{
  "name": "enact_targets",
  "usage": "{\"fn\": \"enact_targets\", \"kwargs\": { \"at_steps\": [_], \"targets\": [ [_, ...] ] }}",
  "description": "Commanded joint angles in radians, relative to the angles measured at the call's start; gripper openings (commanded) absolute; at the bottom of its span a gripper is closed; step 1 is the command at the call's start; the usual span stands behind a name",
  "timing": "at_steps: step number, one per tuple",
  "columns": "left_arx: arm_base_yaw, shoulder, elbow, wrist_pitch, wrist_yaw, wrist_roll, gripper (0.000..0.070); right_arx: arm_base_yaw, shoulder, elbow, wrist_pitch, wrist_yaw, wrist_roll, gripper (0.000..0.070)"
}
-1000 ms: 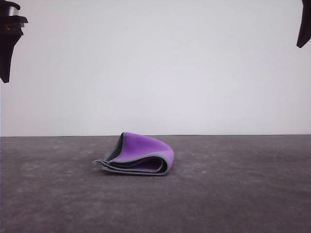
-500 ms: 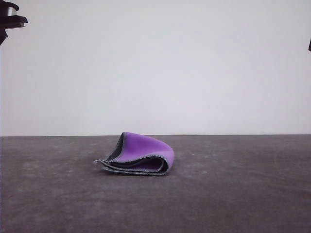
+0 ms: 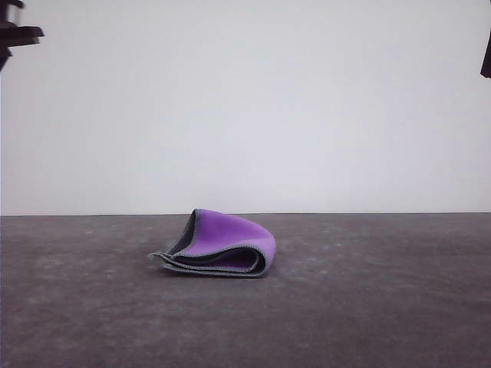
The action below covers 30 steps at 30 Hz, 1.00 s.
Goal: Fold clothes
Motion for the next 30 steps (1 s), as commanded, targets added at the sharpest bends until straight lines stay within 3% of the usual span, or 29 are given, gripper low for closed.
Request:
{"fn": "enact_targets", "kwargs": {
  "at_steps": [1, 7, 13, 19, 30],
  "targets": [
    [0.001, -0.089, -0.135, 0.151, -0.004, -0.091, 0.0016, -0.002, 0.01, 0.016, 0.007, -0.001, 0.012, 0.0012],
    [0.001, -0.451, -0.618, 0.469, -0.008, -0.107, 0.0016, -0.002, 0.01, 0.016, 0.007, -0.001, 0.012, 0.0012],
    [0.0, -0.85, -0.936, 0.606, -0.065, -0.106, 0.0016, -0.002, 0.01, 0.016, 0.007, -0.001, 0.012, 0.0012],
    [0.001, -1.093, -1.072, 0.612, -0.101, -0.107, 0.0016, -0.002, 0.01, 0.016, 0.007, -0.001, 0.012, 0.0012],
    [-0.001, -1.273, -1.157, 0.599, -0.131, -0.107, 0.0016, -0.002, 0.01, 0.016, 0.007, -0.001, 0.012, 0.0012]
  ]
}}
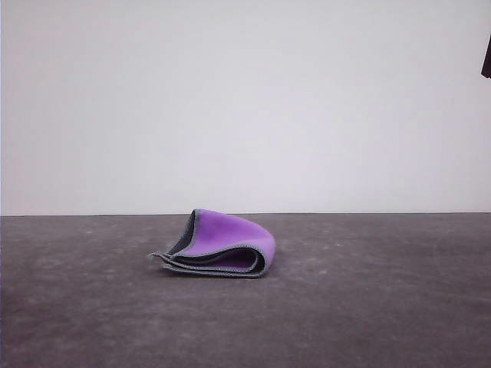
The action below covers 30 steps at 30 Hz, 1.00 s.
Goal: Fold clothes
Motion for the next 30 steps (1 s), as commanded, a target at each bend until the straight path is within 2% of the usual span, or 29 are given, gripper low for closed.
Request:
{"fn": "enact_targets", "kwargs": {
  "at_steps": [1, 8, 30],
  "targets": [
    [-0.003, -0.019, -0.006, -0.001, -0.004, -0.006, 0.0016, -0.002, 0.01, 0.016, 0.007, -0.001, 0.01, 0.0012],
    [-0.001, -0.097, -0.046, -0.001, -0.004, -0.013, 0.0016, -0.002, 0.01, 0.016, 0.007, -0.001, 0.01, 0.0012],
    [0.001, -0.094, -0.046, 0.001, -0.004, -0.013, 0.0016, -0.002, 0.01, 0.016, 0.008, -0.001, 0.01, 0.0012]
  ]
}}
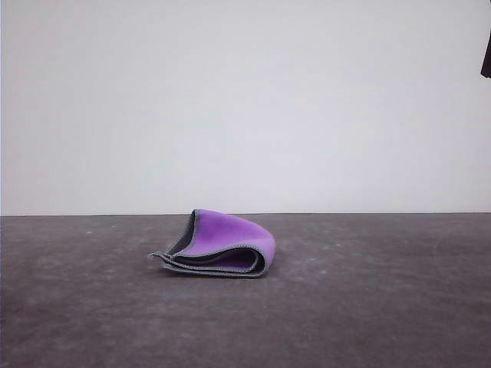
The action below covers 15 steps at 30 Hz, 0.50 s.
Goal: Fold clothes
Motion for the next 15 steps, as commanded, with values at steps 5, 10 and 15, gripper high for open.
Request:
{"fn": "enact_targets", "kwargs": {
  "at_steps": [5, 10, 15],
  "targets": [
    [0.0, -0.001, -0.018, -0.006, -0.002, -0.001, 0.0016, -0.002, 0.01, 0.016, 0.008, -0.001, 0.008, 0.0012],
    [0.0, -0.001, -0.018, -0.006, -0.003, -0.001, 0.0016, -0.002, 0.009, 0.011, 0.05, 0.0, -0.034, 0.0012],
    [0.0, -0.001, -0.018, -0.007, -0.003, -0.001, 0.0016, -0.008, -0.079, -0.082, 0.176, 0.0, -0.05, 0.0012]
  ]
}}
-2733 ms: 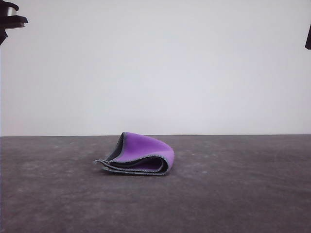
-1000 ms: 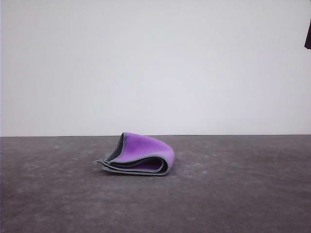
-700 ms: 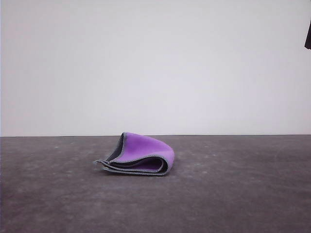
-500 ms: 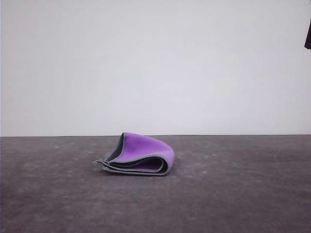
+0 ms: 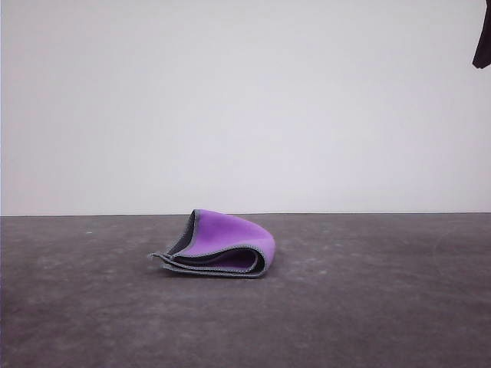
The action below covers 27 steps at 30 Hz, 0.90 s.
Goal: Fold clothes
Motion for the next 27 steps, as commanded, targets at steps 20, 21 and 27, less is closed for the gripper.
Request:
{"fn": "enact_targets", "kwargs": {
  "at_steps": [20, 21, 27],
  "targets": [
    [0.0, -0.001, -0.018, -0.007, -0.003, -0.001, 0.0016, -0.002, -0.901, -0.938, 0.434, 0.034, -0.023, 0.0012],
    [0.0, -0.001, -0.018, -0.007, -0.003, -0.001, 0.0016, -0.002, -0.933, -0.962, 0.433, 0.034, -0.022, 0.0012],
    [0.0, -0.001, -0.018, -0.007, -0.003, -0.001, 0.0016, -0.002, -1.07, -1.044, 0.429, 0.075, 0.011, 0.0012]
  ]
}}
